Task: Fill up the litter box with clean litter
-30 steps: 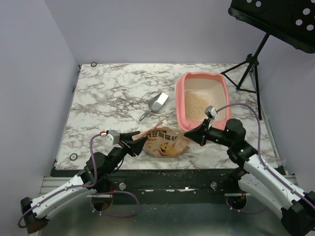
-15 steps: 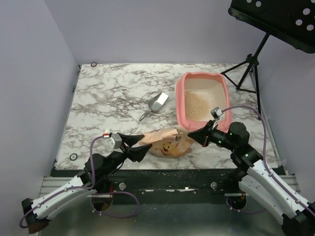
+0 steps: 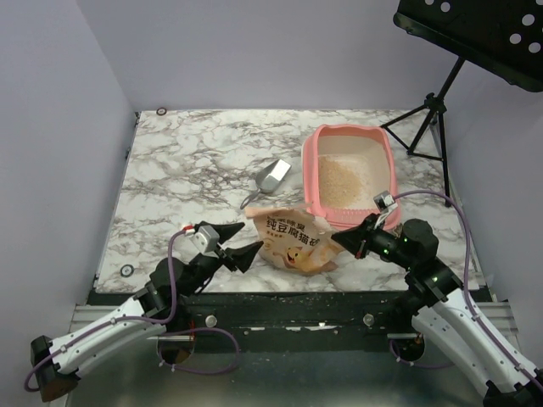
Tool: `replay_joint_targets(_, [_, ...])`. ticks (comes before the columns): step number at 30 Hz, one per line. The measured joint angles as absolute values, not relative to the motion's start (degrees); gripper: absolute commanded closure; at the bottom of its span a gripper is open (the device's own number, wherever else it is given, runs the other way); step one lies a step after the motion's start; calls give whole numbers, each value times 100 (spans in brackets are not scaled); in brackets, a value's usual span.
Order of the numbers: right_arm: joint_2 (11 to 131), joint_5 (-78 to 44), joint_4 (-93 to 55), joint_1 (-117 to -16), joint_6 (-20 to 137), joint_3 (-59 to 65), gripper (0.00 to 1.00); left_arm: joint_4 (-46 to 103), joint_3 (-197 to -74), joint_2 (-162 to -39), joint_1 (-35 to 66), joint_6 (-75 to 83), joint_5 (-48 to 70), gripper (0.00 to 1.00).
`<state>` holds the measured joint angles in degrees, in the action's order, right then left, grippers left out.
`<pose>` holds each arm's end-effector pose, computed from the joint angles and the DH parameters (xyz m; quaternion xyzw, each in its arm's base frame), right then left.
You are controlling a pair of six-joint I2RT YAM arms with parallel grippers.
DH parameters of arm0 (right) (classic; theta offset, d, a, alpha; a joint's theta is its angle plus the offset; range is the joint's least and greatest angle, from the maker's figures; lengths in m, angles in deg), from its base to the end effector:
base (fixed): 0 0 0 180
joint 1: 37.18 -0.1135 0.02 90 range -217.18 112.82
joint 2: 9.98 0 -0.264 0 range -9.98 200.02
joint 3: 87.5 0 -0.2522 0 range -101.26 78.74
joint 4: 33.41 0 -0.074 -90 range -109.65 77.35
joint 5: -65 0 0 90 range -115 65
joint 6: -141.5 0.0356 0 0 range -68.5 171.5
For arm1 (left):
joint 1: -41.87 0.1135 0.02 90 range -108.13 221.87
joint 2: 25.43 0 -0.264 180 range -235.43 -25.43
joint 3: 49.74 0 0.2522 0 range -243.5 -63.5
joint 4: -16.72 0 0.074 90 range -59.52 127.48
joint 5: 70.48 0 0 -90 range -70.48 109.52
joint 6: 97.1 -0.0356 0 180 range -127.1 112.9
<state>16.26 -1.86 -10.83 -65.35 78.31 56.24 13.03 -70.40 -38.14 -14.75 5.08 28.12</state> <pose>0.1131 0.0764 0.2509 -0.1345 0.7628 0.4217 0.4714 0.0700 -0.0966 0.2285 0.1844 0.6052 -0.3976 0.6646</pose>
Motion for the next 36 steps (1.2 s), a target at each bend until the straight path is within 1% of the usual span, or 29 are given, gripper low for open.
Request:
replay_joint_targets(5, [1613,-184,-1075,-6535,7848,5624,100,1598,-7621,-4290,-1475,336,2838,19])
replay_joint_targets(9, [1587,-184,-1053,-6535,7846,5624,100,1965,-8084,-4511,-1475,316,2617,18])
replay_joint_targets(14, [1569,-180,-1053,-6535,7839,5624,100,1915,-8264,-5081,-1475,176,2515,16])
replay_joint_targets(21, [1451,-156,-1011,-6535,7782,5624,100,1191,-7829,-6397,-1475,-285,2965,14])
replay_joint_targets(28, [1351,-1,-1011,-6535,7758,5674,100,218,-7485,-6487,-1104,-670,3144,15])
replay_joint_targets(33, [1311,148,-1035,-6535,7754,5729,100,-507,-7188,-6458,-356,-484,2560,15])
replay_joint_targets(36, [1296,196,-1057,-6535,7752,5749,100,-949,-7099,-6710,50,-268,1988,15])
